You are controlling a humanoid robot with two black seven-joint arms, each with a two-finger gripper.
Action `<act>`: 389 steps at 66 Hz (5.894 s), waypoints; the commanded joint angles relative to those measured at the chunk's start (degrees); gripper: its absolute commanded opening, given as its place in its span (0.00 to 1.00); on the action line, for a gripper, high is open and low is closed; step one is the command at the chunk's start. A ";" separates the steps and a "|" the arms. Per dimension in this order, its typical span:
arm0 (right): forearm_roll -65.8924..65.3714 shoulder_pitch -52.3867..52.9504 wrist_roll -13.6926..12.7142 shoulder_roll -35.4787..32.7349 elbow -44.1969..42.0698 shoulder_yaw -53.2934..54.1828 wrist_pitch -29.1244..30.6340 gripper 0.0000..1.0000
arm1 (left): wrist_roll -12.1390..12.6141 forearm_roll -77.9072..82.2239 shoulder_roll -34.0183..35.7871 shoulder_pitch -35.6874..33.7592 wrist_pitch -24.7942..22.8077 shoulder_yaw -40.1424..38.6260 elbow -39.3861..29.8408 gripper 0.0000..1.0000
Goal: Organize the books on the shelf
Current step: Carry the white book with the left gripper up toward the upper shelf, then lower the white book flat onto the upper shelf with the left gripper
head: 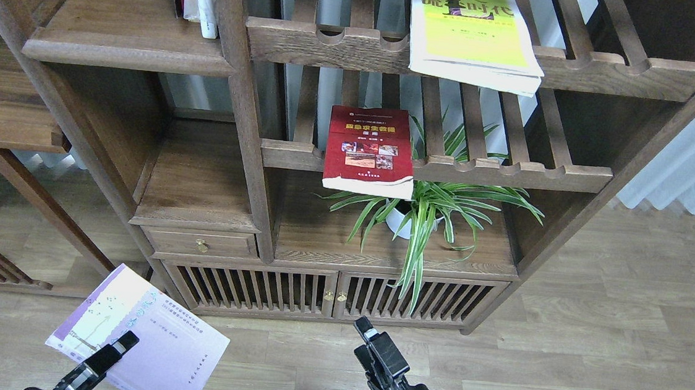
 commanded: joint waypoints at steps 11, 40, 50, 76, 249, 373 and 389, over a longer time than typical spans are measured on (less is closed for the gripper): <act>0.00 -0.09 0.00 0.00 0.00 0.09 0.00 0.98 | -0.11 1.61 -2.76 -0.10 0.00 -7.17 -0.04 0.07; -0.18 -0.09 0.00 0.00 -0.52 0.00 0.00 0.98 | -0.02 1.43 -3.38 -3.96 0.00 -19.48 -0.04 0.05; -0.18 0.00 0.00 0.00 -1.05 0.00 0.00 0.98 | 0.16 1.43 -2.77 -7.91 0.00 -22.91 -0.04 0.05; -0.09 1.23 0.00 0.00 -2.72 0.09 0.00 0.98 | 0.51 1.17 5.23 -11.61 0.00 -23.00 0.05 0.07; 1.41 1.93 0.09 0.00 -4.57 0.44 0.00 0.98 | 1.70 1.79 38.10 -60.83 0.00 4.42 4.18 0.08; 1.49 1.49 0.09 0.00 -3.86 0.09 0.00 0.98 | 1.70 8.99 23.52 -101.96 4.88 27.89 45.83 0.07; 1.58 1.41 0.17 0.00 -3.69 0.00 0.00 0.98 | 1.70 9.08 22.20 -104.77 4.44 32.02 49.18 0.07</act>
